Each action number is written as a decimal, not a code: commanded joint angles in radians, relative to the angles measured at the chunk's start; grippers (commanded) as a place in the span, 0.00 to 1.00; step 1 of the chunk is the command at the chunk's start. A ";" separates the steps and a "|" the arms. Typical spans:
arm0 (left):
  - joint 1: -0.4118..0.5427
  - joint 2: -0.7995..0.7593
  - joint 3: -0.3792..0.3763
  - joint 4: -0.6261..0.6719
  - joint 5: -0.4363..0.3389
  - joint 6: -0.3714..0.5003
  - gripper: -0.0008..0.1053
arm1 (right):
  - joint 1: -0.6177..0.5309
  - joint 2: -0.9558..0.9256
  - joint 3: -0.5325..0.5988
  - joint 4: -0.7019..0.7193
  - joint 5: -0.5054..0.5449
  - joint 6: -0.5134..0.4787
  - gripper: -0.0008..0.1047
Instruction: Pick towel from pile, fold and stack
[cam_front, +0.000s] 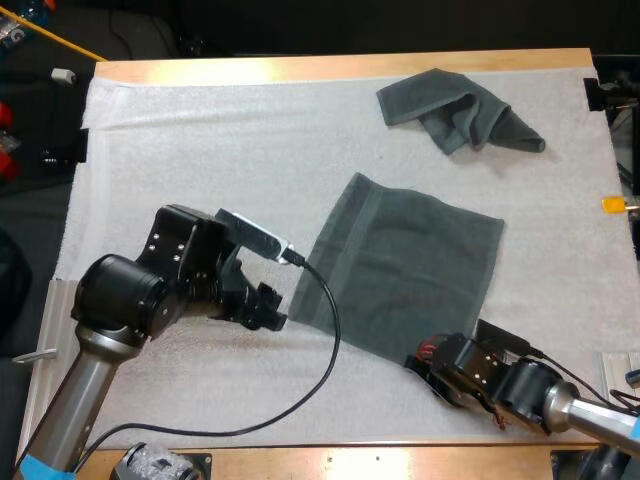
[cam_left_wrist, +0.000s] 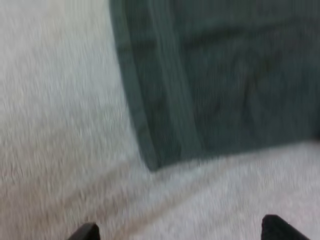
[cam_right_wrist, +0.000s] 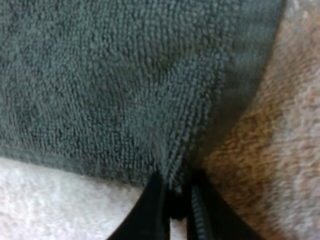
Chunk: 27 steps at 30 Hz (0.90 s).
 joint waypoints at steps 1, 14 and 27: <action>0.001 0.007 0.006 -0.033 0.025 -0.003 0.58 | -0.001 -0.015 0.003 0.034 0.010 -0.022 0.01; 0.001 0.205 0.186 -0.238 0.145 -0.001 0.58 | -0.001 -0.072 0.004 0.069 0.028 -0.036 0.01; 0.001 0.445 0.210 -0.342 0.145 -0.001 0.58 | -0.001 -0.072 0.004 0.069 0.028 -0.036 0.01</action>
